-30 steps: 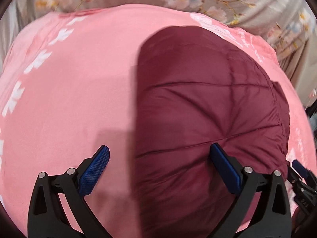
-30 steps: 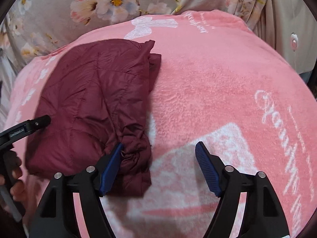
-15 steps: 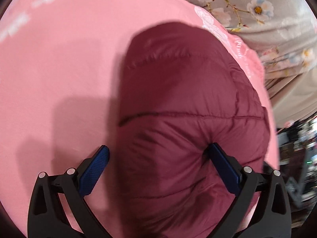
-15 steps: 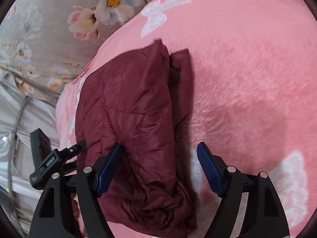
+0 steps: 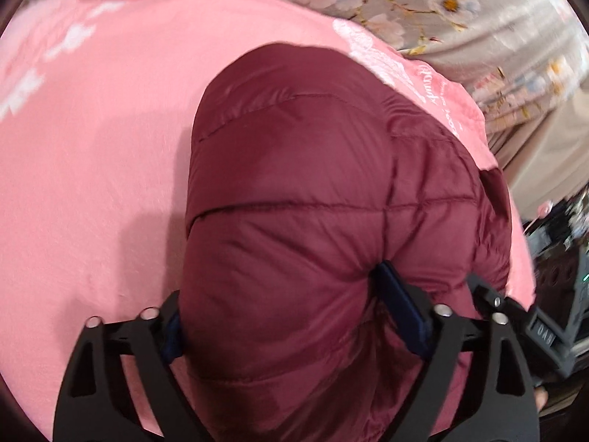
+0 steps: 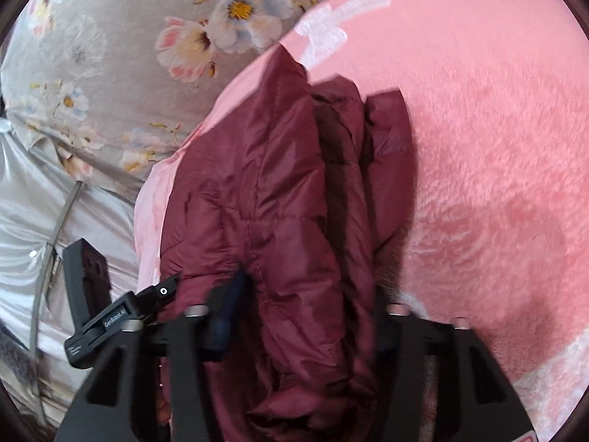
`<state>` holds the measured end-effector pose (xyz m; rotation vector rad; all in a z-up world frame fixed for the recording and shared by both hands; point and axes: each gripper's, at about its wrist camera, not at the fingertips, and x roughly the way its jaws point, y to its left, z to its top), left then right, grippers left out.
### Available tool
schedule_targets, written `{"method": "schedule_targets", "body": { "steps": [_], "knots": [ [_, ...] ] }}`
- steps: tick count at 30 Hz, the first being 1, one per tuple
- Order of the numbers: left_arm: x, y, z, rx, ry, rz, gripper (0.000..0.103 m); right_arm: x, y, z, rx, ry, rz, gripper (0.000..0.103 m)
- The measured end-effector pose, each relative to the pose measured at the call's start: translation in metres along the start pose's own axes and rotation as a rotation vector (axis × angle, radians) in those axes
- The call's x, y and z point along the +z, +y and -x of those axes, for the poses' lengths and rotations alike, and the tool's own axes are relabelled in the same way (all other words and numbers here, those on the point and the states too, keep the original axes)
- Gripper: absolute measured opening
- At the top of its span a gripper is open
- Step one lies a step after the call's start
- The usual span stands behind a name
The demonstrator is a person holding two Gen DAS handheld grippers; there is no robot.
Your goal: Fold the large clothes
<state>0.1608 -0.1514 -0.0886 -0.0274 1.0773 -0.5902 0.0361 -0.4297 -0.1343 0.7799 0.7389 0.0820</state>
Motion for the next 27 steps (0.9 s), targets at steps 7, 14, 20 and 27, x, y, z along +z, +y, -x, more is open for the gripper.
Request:
{"method": "schedule_targets", "body": {
  "steps": [7,14,20,27],
  "knots": [
    [-0.005,-0.035,0.047,0.045,-0.106,-0.162,0.049,-0.011,0.042,0.035,-0.047,-0.101,0.105,0.021],
    [-0.007,-0.065,0.114,0.050,-0.263,-0.262,0.048,-0.021,0.097,0.096,-0.037,-0.264,0.212,0.021],
    [-0.003,-0.080,0.178,0.038,-0.427,-0.311,0.048,-0.027,0.143,0.142,-0.027,-0.388,0.323,0.021],
    [0.002,-0.077,0.244,0.018,-0.603,-0.353,0.049,-0.032,0.200,0.175,-0.012,-0.522,0.441,0.021]
  ]
}}
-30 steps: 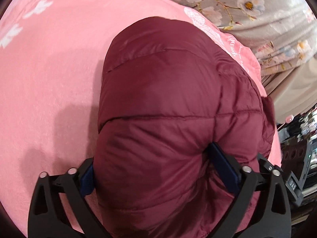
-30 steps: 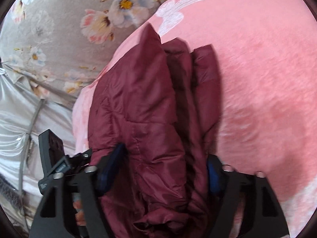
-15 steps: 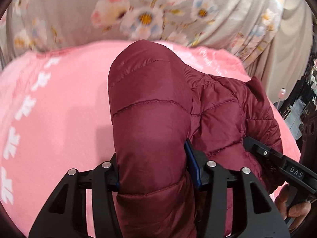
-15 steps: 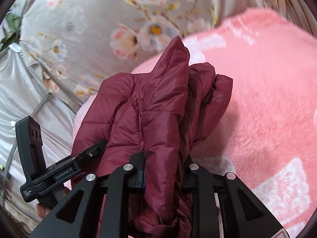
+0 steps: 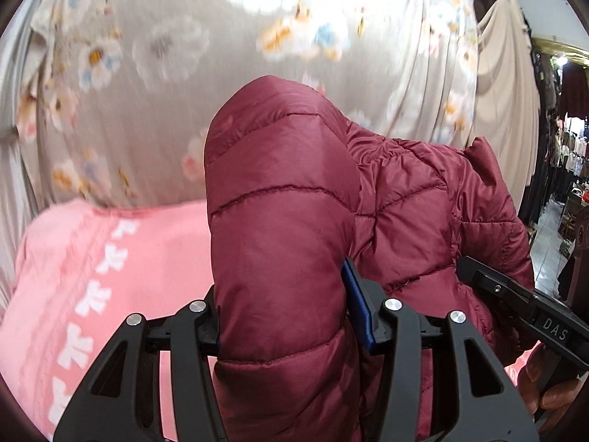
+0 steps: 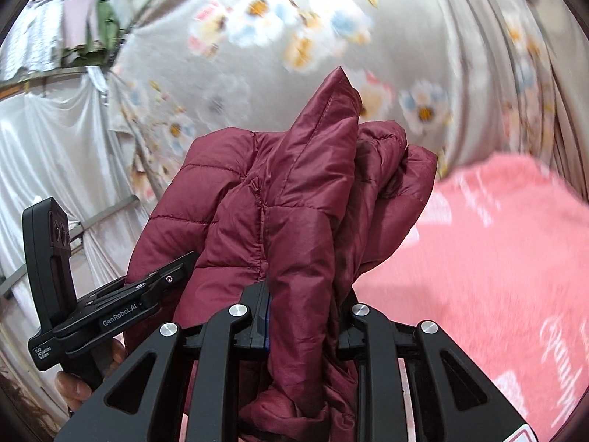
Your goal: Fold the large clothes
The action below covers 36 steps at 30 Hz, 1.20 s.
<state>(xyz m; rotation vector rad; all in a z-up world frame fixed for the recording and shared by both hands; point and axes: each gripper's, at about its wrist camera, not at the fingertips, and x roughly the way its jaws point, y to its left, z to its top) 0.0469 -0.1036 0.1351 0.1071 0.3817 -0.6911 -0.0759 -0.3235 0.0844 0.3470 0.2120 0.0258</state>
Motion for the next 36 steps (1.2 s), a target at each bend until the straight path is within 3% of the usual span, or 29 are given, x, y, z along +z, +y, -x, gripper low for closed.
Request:
{"method": "schedule_targets", "body": {
  "steps": [8,18,25,36],
  "knots": [
    [0.032,0.034,0.047,0.027,-0.192,-0.039,0.049,0.036,0.066,0.005,0.036,-0.127,0.143,0.021],
    [0.058,0.092,0.073,0.103,-0.349,-0.069,0.052,0.062,0.124,-0.030,0.134,-0.207,0.238,0.022],
    [0.058,0.143,0.042,0.102,-0.334,-0.030,0.054,0.059,0.140,-0.092,0.159,-0.170,0.241,0.022],
    [0.023,0.206,-0.075,0.121,-0.152,0.043,0.055,0.021,0.110,-0.218,0.147,0.005,0.165,0.022]
  ]
}}
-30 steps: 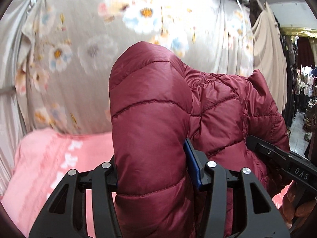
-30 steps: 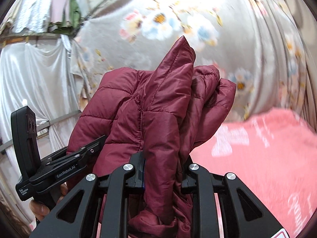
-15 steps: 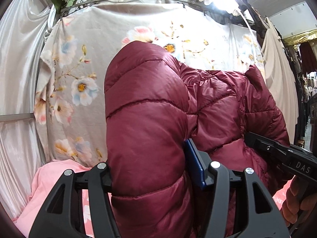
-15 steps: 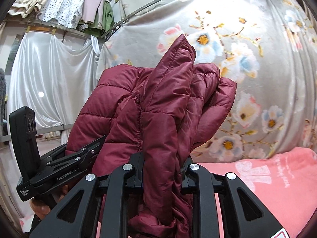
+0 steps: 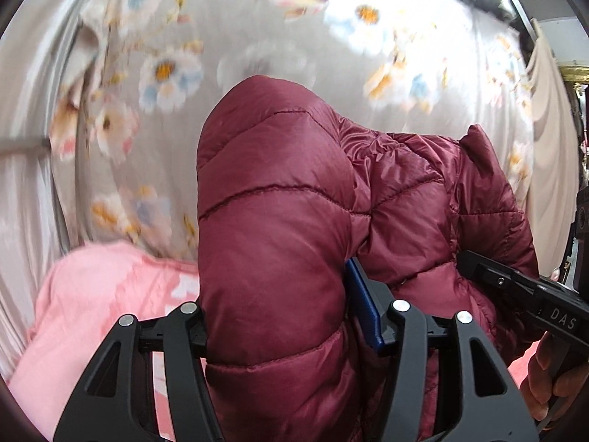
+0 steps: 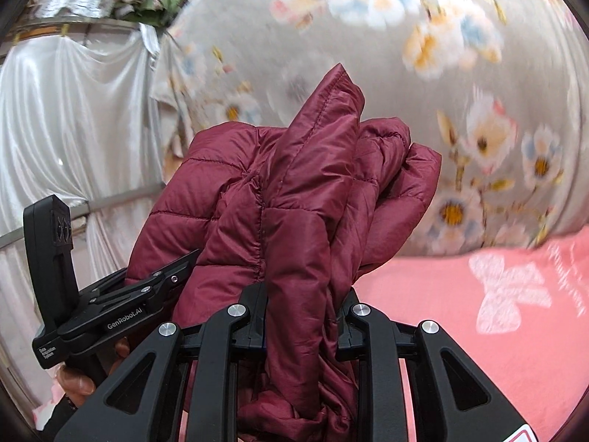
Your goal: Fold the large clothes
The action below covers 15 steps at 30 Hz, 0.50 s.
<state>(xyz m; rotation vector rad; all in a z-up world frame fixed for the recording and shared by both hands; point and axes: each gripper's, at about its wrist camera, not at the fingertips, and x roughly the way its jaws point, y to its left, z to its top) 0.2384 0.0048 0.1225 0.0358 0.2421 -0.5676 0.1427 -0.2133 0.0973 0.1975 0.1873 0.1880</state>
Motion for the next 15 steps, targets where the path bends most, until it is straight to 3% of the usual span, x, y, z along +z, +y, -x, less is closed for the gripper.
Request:
{"method": "schedule_targets", "body": {
  "steps": [15],
  "knots": [
    [-0.135,0.039,-0.156,0.006,0.366,0.079,0.053,-0.119,-0.079,-0.140,-0.062,0.314,-0.187,0.022]
  ]
}}
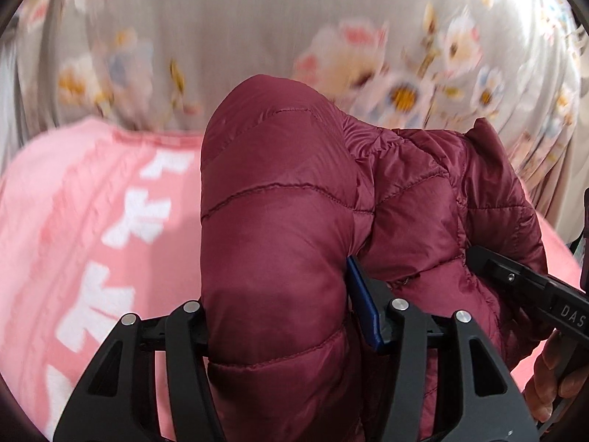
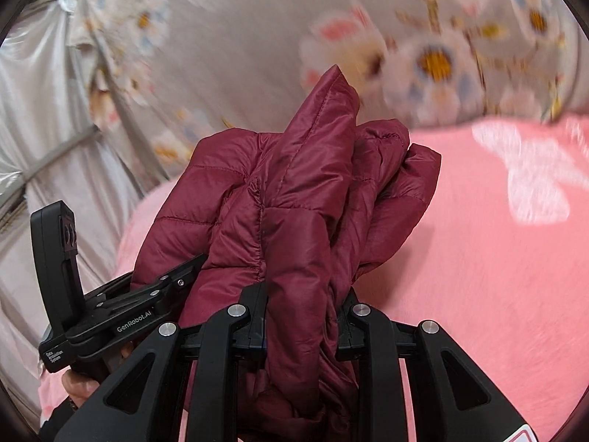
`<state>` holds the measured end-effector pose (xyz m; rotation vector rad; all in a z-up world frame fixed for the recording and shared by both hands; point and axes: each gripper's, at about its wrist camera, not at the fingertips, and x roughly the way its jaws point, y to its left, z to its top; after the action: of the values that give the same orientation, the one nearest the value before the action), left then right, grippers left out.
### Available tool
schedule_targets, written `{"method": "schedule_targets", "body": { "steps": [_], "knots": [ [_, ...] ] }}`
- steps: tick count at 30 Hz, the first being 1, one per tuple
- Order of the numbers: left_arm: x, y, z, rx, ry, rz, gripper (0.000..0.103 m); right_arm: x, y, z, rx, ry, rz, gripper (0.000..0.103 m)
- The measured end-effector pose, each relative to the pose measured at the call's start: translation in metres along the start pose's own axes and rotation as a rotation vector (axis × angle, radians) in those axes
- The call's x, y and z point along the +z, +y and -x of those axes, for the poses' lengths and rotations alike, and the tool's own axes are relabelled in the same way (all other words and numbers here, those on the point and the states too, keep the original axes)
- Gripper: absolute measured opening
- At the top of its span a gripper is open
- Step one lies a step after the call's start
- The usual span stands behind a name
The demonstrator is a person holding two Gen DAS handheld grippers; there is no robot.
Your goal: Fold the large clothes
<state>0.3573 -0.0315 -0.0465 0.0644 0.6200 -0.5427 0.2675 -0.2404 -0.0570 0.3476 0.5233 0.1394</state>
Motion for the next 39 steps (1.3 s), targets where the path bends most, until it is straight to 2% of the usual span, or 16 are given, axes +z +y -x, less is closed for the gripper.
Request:
{"method": "schedule_targets", "body": {
  "steps": [3,5,7,10,13,18,19,21,22,24,27,32,39],
  "knots": [
    [-0.015,0.007,-0.020,0.017,0.045,0.010,0.053,-0.014,-0.014,-0.020,-0.031,0.033,-0.018,0.024],
    [-0.020,0.011,-0.024,0.029,0.050,0.020,0.058,-0.019,-0.022,-0.027,-0.034,0.039,-0.039,0.029],
    [-0.023,0.016,-0.030,0.037,0.066,0.038,0.069,-0.021,-0.028,-0.030,-0.032,0.052,-0.072,0.038],
    [-0.024,0.021,-0.035,0.069,0.078,0.061,0.081,-0.018,-0.030,-0.028,-0.045,0.055,-0.091,0.044],
    [-0.022,0.023,-0.021,0.140,0.075,0.037,0.086,-0.016,-0.022,-0.005,-0.112,0.062,-0.036,0.047],
    [-0.013,0.026,0.026,0.212,0.082,0.024,0.086,-0.011,-0.011,0.053,-0.227,-0.010,0.036,0.047],
    [-0.009,0.025,0.034,0.240,0.090,0.033,0.086,-0.007,-0.006,0.063,-0.228,-0.012,0.031,0.045],
    [-0.002,0.019,0.044,0.273,0.101,0.044,0.086,0.001,0.008,0.069,-0.213,-0.009,0.017,0.024],
    [0.001,0.015,0.049,0.279,0.106,0.057,0.086,0.004,0.017,0.069,-0.214,0.000,0.031,0.021],
    [0.006,0.007,0.055,0.289,0.118,0.082,0.086,0.003,0.034,0.065,-0.235,0.018,0.071,0.019],
    [0.004,-0.005,0.055,0.337,0.136,0.105,0.091,-0.011,0.055,0.048,-0.321,0.056,0.143,0.019],
    [-0.022,-0.002,0.030,0.335,0.224,0.185,0.091,-0.040,0.052,0.020,-0.399,0.127,0.153,0.019],
    [-0.048,0.004,0.013,0.318,0.248,0.217,0.096,-0.062,0.028,0.009,-0.365,0.177,0.083,0.017]
  ]
}}
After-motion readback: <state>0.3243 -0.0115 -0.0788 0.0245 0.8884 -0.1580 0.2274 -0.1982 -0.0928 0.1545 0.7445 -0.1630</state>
